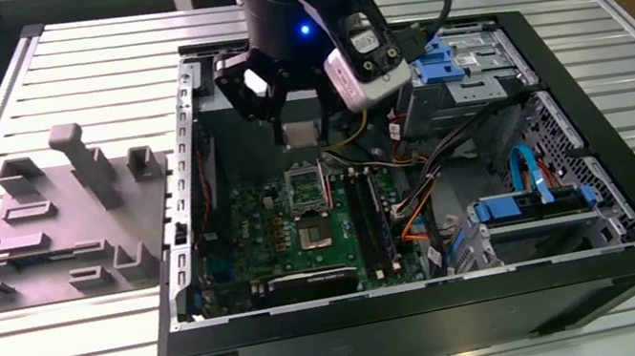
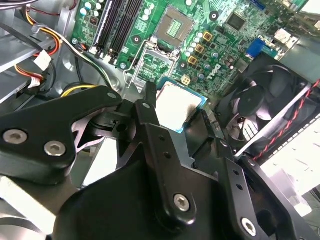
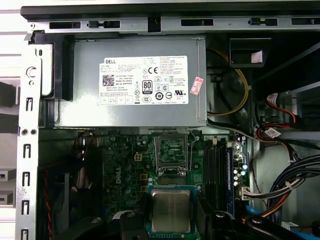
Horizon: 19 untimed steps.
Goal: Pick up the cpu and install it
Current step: 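Place the cpu into insertion slot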
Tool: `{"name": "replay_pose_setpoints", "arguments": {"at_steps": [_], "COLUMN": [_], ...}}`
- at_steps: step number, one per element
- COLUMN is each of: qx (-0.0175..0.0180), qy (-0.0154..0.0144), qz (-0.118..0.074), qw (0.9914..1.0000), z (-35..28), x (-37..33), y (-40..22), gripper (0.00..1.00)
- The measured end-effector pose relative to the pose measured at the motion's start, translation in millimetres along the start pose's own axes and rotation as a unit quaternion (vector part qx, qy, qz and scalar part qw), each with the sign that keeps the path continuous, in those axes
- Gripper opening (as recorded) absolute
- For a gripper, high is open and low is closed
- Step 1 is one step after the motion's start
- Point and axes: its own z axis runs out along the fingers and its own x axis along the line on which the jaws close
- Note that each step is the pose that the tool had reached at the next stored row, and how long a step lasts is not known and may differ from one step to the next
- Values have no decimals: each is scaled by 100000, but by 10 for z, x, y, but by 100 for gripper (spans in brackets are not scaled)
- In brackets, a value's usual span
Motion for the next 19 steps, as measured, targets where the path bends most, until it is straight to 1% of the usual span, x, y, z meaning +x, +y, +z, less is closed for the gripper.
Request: {"name": "replay_pose_setpoints", "arguments": {"at_steps": [5, 13, 19], "qx": [-5, -6, 2], "qy": [-4, 1, 2], "qz": [1, 3, 1], "qw": [100000, 100000, 100000], "z": [45, 99, 164], "x": [-1, -2, -4], "y": [-3, -6, -10], "gripper": [47, 47, 47]}}
